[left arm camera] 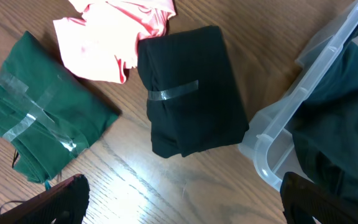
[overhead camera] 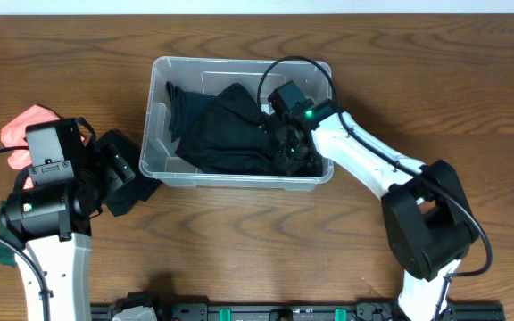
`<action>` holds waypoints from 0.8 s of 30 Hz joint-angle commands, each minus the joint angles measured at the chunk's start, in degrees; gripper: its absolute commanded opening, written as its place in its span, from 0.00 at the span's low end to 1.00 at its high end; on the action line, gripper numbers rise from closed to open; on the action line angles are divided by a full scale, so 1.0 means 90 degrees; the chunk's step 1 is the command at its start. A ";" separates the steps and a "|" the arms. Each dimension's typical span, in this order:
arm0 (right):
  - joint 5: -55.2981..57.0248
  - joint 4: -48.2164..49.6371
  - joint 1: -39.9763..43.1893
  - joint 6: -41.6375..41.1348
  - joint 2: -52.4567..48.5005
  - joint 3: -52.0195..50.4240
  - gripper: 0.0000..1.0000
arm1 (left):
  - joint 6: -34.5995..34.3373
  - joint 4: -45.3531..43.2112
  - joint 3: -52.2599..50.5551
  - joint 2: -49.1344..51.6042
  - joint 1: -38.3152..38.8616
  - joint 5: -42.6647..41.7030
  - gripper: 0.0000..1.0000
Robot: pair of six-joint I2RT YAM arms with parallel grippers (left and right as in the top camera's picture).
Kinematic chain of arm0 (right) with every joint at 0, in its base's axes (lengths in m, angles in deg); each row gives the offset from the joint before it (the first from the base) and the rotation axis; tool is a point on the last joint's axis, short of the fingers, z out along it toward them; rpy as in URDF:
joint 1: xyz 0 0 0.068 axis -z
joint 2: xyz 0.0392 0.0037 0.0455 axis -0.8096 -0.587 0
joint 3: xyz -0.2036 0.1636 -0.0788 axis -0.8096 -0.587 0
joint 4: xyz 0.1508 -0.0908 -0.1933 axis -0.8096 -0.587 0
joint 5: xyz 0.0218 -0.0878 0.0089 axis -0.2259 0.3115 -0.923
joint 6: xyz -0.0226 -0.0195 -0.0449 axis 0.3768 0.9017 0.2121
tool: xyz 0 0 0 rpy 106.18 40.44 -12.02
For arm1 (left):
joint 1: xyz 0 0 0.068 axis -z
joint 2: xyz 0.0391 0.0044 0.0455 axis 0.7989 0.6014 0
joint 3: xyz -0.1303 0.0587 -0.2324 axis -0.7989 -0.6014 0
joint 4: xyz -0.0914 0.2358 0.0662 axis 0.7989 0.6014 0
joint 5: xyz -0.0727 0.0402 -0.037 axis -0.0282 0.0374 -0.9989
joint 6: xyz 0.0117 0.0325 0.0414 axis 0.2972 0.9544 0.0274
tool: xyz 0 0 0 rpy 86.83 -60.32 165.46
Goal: Pack container
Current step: 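Grasp more black clothing with the right gripper and drop it in bin, then grasp the red-and-navy plaid shirt with the right gripper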
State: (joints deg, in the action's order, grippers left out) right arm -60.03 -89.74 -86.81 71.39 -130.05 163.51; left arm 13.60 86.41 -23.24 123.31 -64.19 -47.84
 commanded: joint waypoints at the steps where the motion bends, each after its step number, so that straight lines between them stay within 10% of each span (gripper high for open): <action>1: 0.0629 0.0002 0.0068 -0.0061 0.0933 0.0418 0.35 | -0.0063 0.0027 0.0097 -0.0032 -0.0027 0.0024 0.98; 3: 0.0874 0.0070 0.0117 -0.0063 0.1445 0.0522 0.47 | -0.0063 0.0027 0.0097 -0.0032 -0.0027 0.0022 0.98; 5: 0.1112 0.0202 0.0236 -0.0063 0.1999 0.0544 0.99 | -0.0063 0.0027 0.0097 -0.0032 -0.0027 0.0024 0.98; 24: 0.3483 -0.0274 0.5229 -0.0389 0.1826 -0.0746 0.99 | -0.0063 0.0024 0.0097 -0.0029 -0.0027 0.0022 0.98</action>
State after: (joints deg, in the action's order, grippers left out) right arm -34.83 -92.67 -43.79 68.61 -111.24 159.14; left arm 13.60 86.43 -23.26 123.31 -64.19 -47.84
